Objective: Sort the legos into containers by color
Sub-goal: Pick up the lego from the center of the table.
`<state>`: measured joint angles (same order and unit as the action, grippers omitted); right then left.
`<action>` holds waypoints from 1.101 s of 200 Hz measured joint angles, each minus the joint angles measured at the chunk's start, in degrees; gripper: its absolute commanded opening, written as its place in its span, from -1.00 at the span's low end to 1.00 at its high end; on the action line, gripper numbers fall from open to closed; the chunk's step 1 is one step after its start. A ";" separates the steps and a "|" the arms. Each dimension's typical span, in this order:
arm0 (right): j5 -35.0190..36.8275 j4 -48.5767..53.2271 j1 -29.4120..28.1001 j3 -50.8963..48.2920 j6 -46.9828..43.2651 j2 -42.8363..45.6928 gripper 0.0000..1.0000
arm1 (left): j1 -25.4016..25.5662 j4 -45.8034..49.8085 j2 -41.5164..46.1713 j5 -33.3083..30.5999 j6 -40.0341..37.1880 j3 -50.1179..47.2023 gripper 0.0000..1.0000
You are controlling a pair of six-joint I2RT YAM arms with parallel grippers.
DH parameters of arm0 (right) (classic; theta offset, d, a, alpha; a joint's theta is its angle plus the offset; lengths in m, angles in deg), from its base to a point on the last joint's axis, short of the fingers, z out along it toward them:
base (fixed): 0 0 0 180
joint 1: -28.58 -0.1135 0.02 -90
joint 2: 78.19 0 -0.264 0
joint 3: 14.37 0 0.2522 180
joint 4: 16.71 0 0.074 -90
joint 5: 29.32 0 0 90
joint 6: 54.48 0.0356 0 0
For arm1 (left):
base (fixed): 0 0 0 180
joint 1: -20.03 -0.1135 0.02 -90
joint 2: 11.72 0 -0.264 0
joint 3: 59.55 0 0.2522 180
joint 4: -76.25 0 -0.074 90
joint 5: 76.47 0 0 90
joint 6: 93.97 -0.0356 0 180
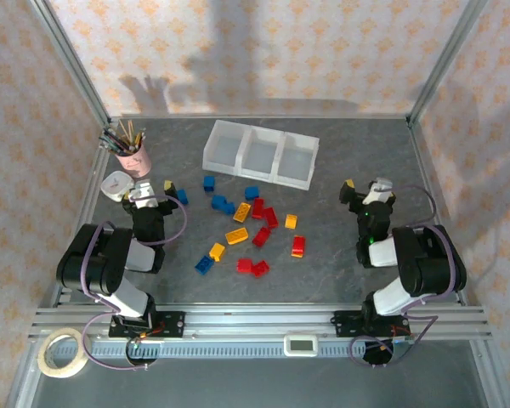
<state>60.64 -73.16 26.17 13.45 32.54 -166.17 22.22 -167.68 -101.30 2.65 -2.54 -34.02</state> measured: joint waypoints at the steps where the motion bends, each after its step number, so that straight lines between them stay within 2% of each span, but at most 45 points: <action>1: 0.00 -0.02 0.00 0.00 0.00 0.00 0.99 | 0.00 0.00 0.00 0.00 0.00 0.00 0.99; 175: -0.02 0.00 0.00 -0.04 -0.02 0.04 0.99 | 0.00 0.13 0.20 -0.02 0.02 -0.02 0.99; 220: 0.09 2.93 0.00 -0.79 0.04 5.75 0.99 | 0.00 3.61 9.29 -0.07 0.04 -1.05 0.99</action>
<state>60.73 -70.24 26.17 12.67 32.58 -160.43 22.22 -164.08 -92.01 2.59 -2.49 -35.07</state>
